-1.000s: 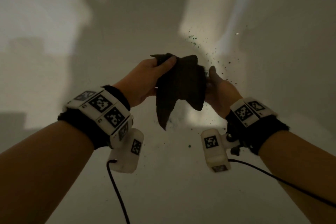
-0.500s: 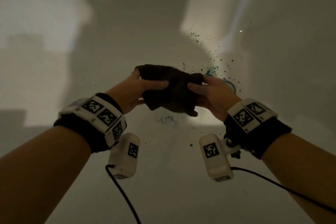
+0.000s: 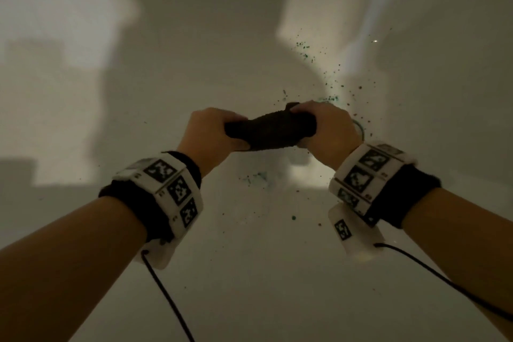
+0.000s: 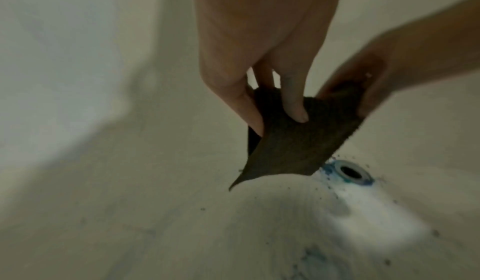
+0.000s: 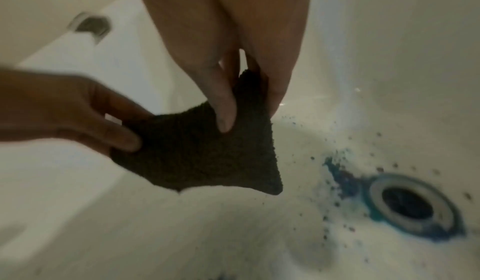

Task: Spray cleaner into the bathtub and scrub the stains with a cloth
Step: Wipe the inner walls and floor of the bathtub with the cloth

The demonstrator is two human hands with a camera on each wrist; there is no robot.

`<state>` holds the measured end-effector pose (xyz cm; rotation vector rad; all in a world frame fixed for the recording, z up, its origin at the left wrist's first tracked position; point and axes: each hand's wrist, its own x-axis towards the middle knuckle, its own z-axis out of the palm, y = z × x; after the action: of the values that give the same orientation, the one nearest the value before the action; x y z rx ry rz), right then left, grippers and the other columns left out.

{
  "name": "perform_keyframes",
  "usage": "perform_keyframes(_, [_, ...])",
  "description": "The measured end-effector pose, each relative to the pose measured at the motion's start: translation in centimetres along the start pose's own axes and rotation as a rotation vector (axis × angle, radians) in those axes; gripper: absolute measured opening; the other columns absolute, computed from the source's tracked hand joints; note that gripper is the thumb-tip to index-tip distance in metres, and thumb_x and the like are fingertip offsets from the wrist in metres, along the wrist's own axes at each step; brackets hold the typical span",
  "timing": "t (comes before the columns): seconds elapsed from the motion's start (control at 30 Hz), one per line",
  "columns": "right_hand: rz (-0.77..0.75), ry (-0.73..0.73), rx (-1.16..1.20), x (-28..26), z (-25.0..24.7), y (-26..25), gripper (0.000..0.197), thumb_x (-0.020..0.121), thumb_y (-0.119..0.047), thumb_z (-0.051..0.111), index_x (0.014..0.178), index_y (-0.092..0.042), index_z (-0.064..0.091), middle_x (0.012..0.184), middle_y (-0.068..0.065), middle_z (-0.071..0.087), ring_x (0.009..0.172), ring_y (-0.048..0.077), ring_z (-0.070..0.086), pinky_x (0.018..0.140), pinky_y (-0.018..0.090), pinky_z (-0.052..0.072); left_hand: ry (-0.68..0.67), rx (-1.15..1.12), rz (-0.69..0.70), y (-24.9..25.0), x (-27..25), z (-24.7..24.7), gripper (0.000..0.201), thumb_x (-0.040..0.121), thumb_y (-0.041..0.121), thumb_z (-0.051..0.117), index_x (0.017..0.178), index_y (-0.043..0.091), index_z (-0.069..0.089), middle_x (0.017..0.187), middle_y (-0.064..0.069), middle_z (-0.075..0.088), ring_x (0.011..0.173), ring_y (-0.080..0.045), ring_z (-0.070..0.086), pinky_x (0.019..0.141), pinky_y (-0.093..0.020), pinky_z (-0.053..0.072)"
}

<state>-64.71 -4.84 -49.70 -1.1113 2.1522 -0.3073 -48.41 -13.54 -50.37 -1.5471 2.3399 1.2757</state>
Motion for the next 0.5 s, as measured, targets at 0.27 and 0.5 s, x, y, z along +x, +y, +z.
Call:
perform_keyframes(0.27, [-0.136,-0.192,-0.035,0.0,-1.2,-0.6,0.019,0.086,-0.020,0.061,0.103,-0.012,0.061,0.111,0.001,0.057,0.101,0.015,0.051,0.090,0.027,0.040,-0.131,0.091,0.194,-1.0,-0.3,-2.9,0.009,0.087,0.022,0.061,0.090,0.013,0.064,0.107,0.002,0.056,0.098,-0.013,0.052,0.080,-0.018,0.036])
perform_keyframes(0.5, [0.222,-0.705,0.427,-2.4,1.1,-1.0,0.005,0.088,-0.014,0.059,0.092,-0.017,0.059,0.094,0.006,0.064,0.089,0.024,0.065,0.078,0.035,0.056,-0.777,-0.115,-0.220,-3.8,-1.4,-4.6,0.008,0.091,0.021,0.055,0.088,0.017,0.062,0.083,0.003,0.064,0.078,-0.012,0.064,0.067,-0.022,0.054])
